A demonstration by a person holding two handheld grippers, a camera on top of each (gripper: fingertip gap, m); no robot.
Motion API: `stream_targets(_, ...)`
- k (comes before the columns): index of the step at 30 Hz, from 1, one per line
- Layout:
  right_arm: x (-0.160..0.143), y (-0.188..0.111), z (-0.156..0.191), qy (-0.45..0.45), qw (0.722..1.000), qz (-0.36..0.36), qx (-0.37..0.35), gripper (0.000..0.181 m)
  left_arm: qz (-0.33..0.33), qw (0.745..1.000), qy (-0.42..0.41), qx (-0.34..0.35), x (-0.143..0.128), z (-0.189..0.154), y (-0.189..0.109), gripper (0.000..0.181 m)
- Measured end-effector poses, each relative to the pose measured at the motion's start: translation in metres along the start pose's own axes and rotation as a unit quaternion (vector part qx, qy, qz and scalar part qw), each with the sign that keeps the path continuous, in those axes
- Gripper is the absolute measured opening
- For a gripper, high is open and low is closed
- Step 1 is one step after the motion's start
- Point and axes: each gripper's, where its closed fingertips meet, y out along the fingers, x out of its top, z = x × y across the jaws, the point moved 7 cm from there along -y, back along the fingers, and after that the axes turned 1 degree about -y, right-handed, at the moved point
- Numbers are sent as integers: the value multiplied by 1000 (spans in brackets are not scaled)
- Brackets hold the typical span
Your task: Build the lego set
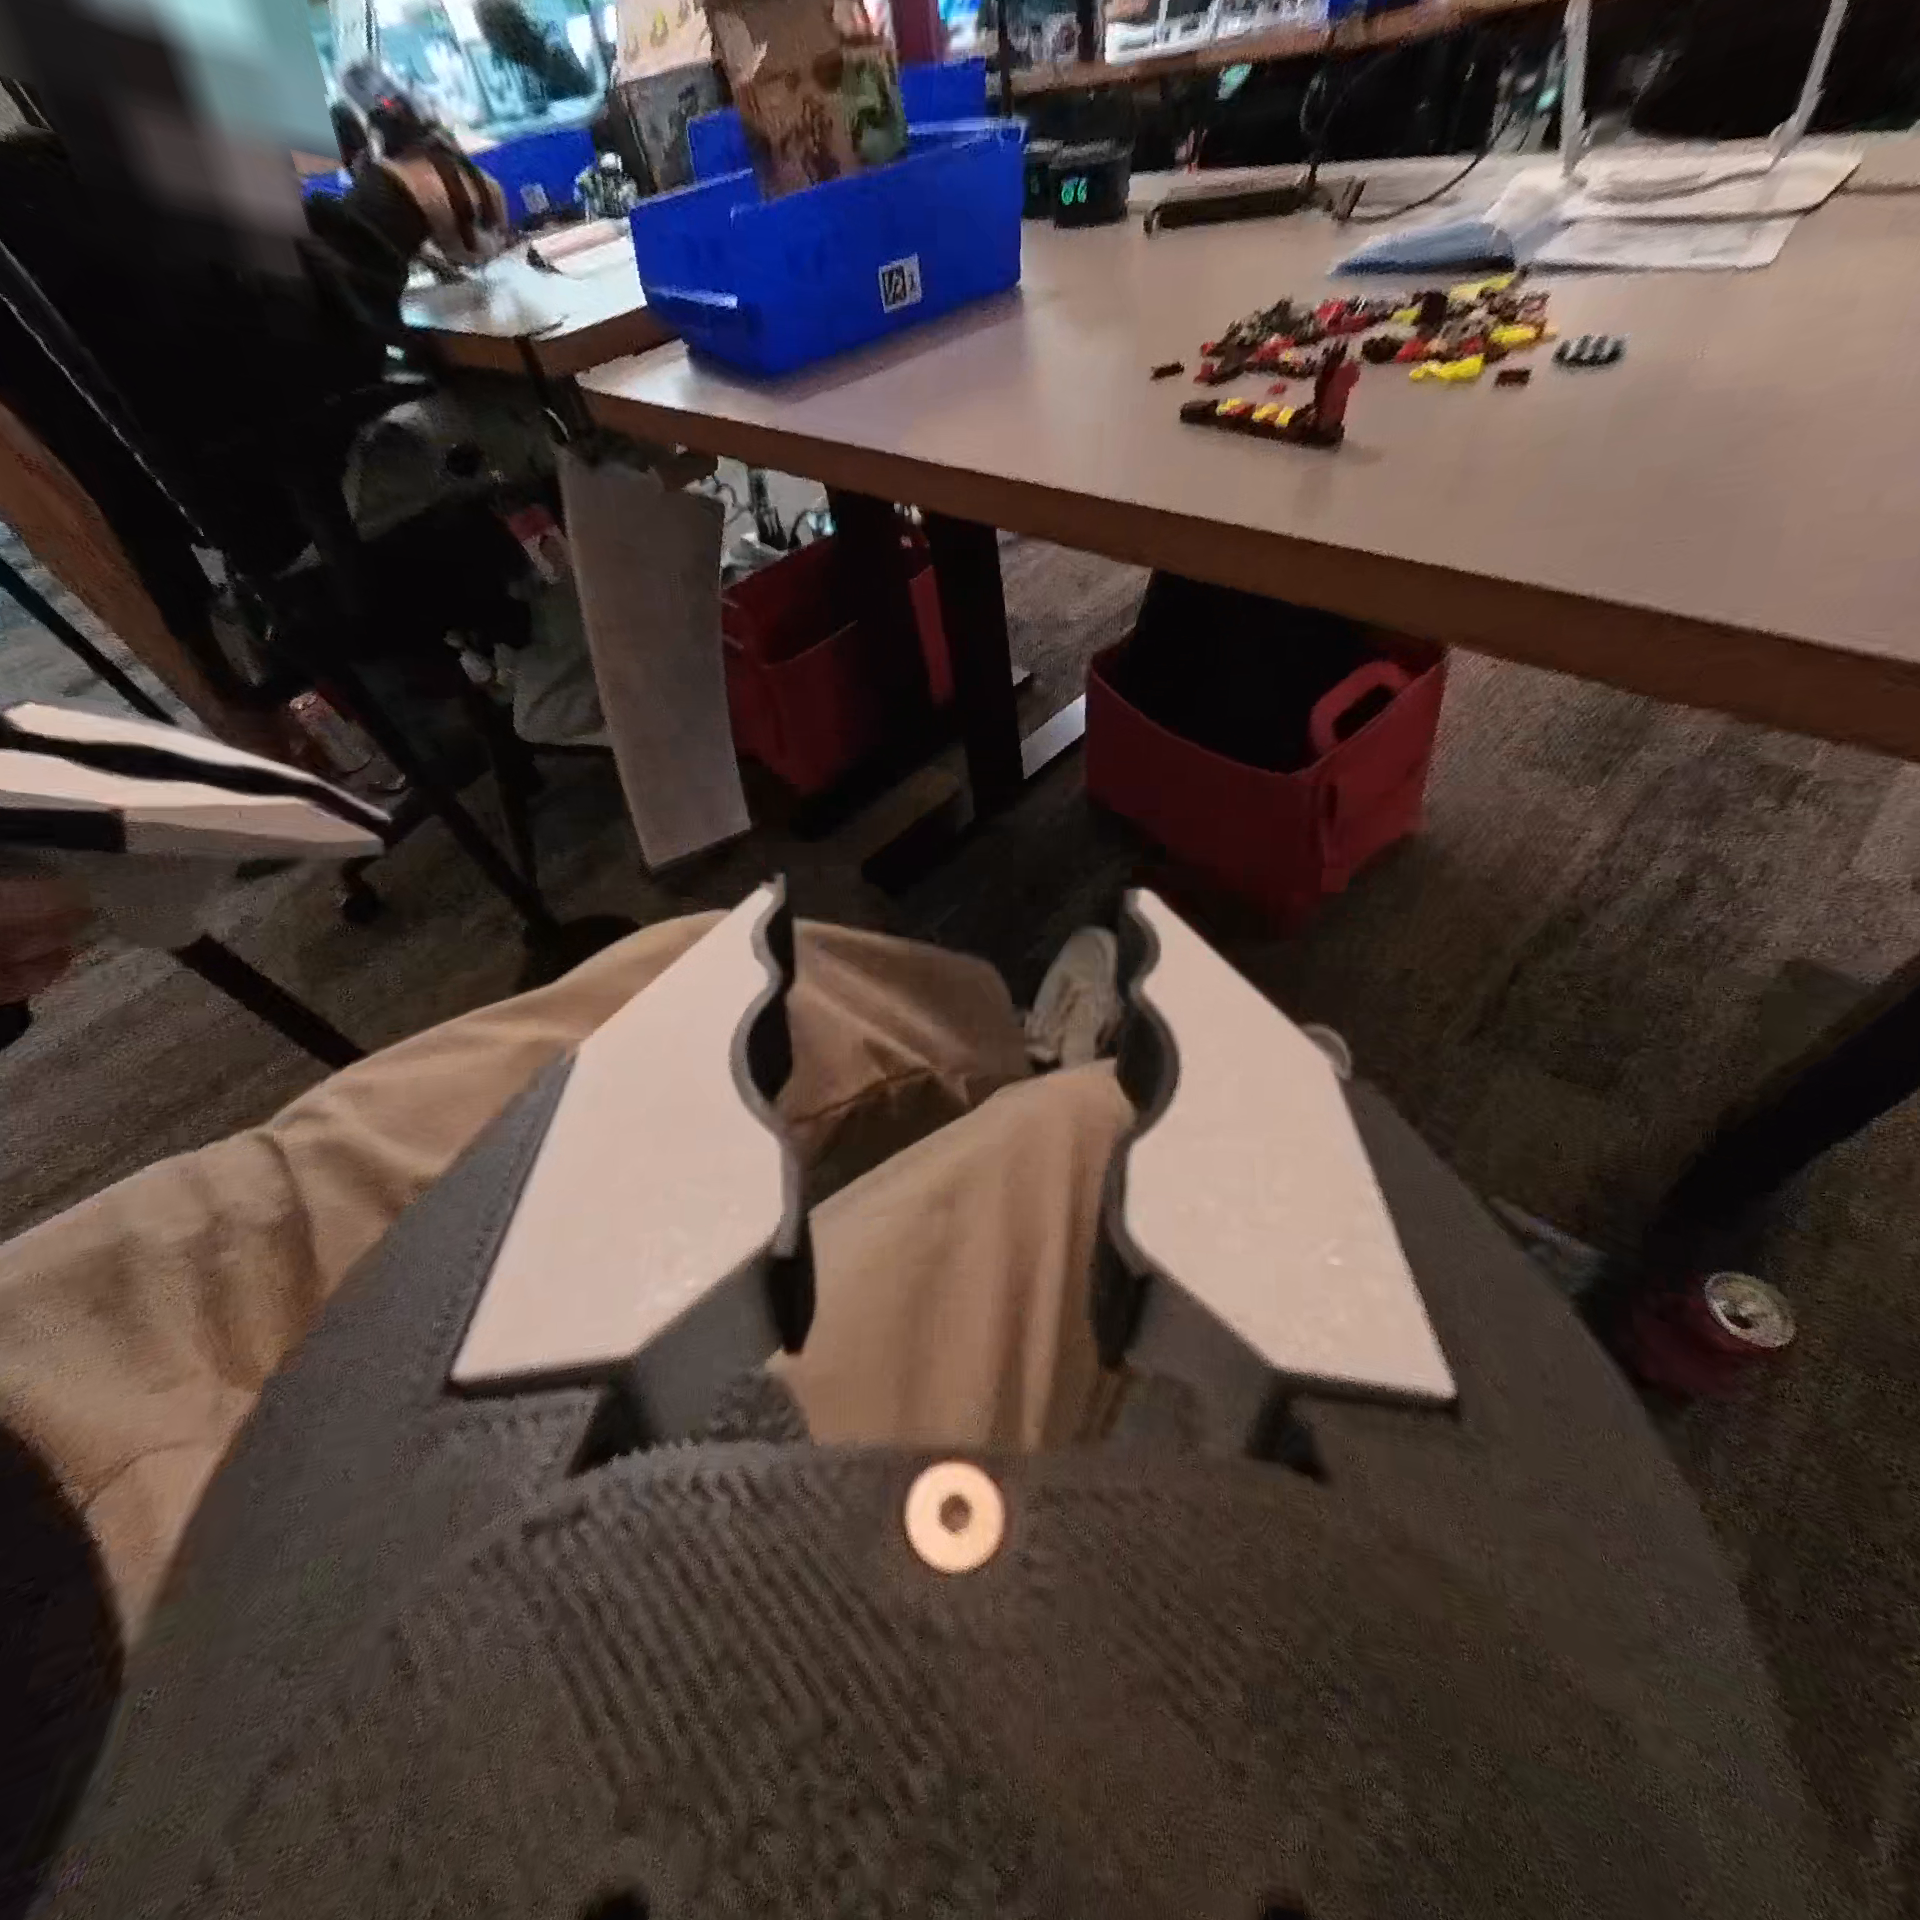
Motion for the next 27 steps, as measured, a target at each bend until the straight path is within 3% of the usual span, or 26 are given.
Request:
stream_targets(5, -34, 21, -28, -51, 995, 81, -36, 62, 34, 999, -33, -10, -8, 27, 34, 8)
stream_targets(10, -48, 45, -76, -72, 986, 141, -59, 62, 37, 997, -65, -7, 18, 66, 64, 8)
stream_targets(16, -19, 92, -119, -73, 989, 121, -52, 59, 18, 992, -120, -39, 64, 92, 110, 8)
stream_targets(20, 7, 126, -142, -86, 989, 107, -45, 57, 39, 996, -72, -36, 86, 103, 141, 8)
stream_targets(25, 65, 165, -157, -123, 991, 41, -28, 55, -14, 999, -14, -39, 155, 117, 168, 7)
stream_targets(27, 88, 183, -161, -126, 992, -5, -22, 47, -36, 998, 13, -45, 183, 120, 178, 7)
